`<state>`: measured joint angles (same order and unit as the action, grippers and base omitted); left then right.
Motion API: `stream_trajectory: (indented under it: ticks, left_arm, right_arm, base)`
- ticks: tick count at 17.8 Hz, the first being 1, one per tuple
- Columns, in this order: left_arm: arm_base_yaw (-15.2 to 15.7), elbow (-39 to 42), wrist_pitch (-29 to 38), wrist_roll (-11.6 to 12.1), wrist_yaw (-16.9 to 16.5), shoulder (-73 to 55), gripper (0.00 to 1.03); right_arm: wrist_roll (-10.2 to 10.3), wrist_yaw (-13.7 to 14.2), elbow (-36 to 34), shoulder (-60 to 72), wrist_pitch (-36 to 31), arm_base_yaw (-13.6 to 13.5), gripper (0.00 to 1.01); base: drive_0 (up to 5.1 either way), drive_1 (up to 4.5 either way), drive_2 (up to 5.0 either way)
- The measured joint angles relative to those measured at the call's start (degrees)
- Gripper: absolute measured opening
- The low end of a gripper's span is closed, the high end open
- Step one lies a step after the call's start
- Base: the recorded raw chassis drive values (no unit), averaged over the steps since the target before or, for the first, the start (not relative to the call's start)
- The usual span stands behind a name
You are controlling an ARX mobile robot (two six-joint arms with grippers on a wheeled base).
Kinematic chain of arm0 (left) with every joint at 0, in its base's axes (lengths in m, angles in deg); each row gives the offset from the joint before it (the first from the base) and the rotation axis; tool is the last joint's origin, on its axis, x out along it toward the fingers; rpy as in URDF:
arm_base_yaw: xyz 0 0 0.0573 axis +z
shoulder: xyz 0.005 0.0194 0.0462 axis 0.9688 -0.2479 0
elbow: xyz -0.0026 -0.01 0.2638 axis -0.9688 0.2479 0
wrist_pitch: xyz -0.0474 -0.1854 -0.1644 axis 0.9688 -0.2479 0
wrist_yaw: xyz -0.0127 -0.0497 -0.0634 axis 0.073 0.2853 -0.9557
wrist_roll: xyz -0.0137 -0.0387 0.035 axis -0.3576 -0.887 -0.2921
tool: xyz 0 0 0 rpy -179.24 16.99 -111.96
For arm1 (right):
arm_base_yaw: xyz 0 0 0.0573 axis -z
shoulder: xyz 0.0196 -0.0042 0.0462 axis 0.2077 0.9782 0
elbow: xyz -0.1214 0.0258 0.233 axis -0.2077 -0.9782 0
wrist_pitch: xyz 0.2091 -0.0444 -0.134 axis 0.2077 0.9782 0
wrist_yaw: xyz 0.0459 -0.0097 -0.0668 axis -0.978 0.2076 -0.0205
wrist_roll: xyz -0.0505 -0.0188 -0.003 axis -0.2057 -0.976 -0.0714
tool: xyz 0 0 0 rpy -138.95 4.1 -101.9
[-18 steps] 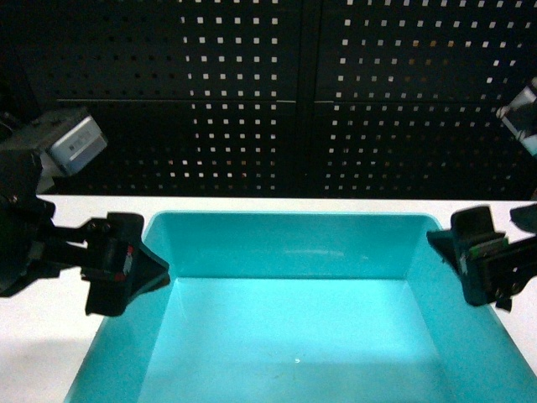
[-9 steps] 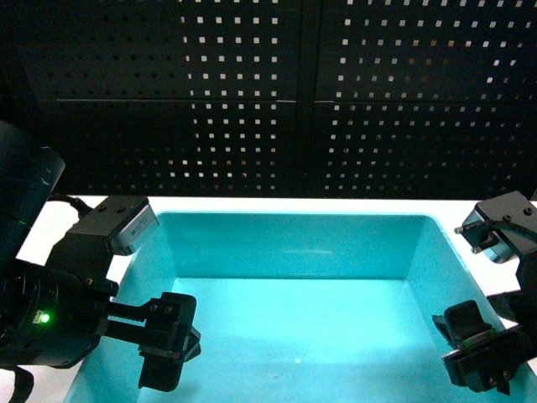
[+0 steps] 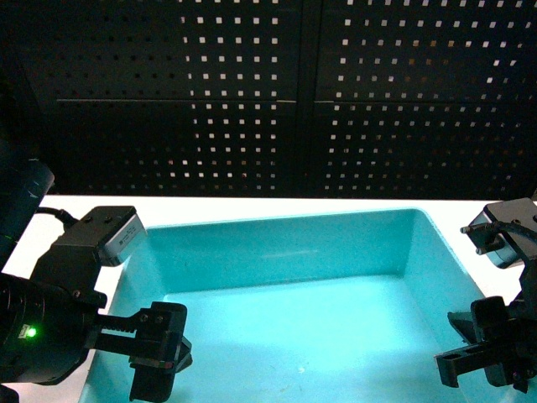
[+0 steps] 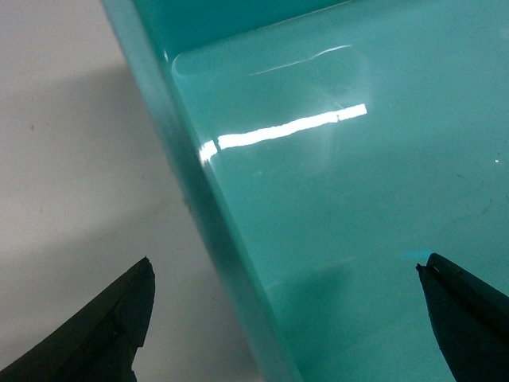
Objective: Stack blue boxes stably on right
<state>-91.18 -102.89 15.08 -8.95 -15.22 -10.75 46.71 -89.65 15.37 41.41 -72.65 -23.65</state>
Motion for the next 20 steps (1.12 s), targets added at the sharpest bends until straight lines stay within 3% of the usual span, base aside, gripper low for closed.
stream_trajectory:
  ticks: [2,4,9,11,13,17,20]
  left_arm:
    - [-1.03,-0.04,-1.14,-1.55,-0.04,0.31,0.98]
    - [-2.32,-0.59,-2.93,-3.17,0.11,1.25,0.98]
    - [-3.85,-4.31,-6.73,-4.52,6.60,3.43,0.98]
    - [-3.50,-4.33,-6.29,-6.25,8.70,1.62,0.98]
    - [-3.48,-3.87,-5.95,-9.53,9.27,-0.26,0.98]
    - [-4.17,-4.79,-5.01,-14.73,11.08,-2.99,0.58]
    - [-5.20,-5.38,-5.27,-15.28,13.22,-3.54,0.36]
  right_arm:
    - [1.25,-0.09,-0.24,0.04,0.00,-0.07,0.08]
    - [1.22,-0.09,-0.24,0.04,-0.52,-0.02,0.08]
    - [1.46,0.04,-0.96,0.07,-1.42,0.04,0.08]
    - [1.44,0.09,-0.96,0.11,-1.66,0.11,0.08]
    - [1.40,-0.31,-0.74,0.70,-1.92,0.92,0.08]
    - [0.85,-1.18,0.20,1.55,-2.08,1.79,0.08]
    - [0.17,-2.01,0.68,1.97,-2.05,2.45,0.08]
  base:
    - [0.0,0.00,0.0]
    - [0.0,0.00,0.0]
    - [0.0,0.00,0.0]
    - [0.0,0.00,0.0]
    - [0.0,0.00,0.0]
    - [0.0,0.00,0.0]
    - [0.0,0.00,0.0]
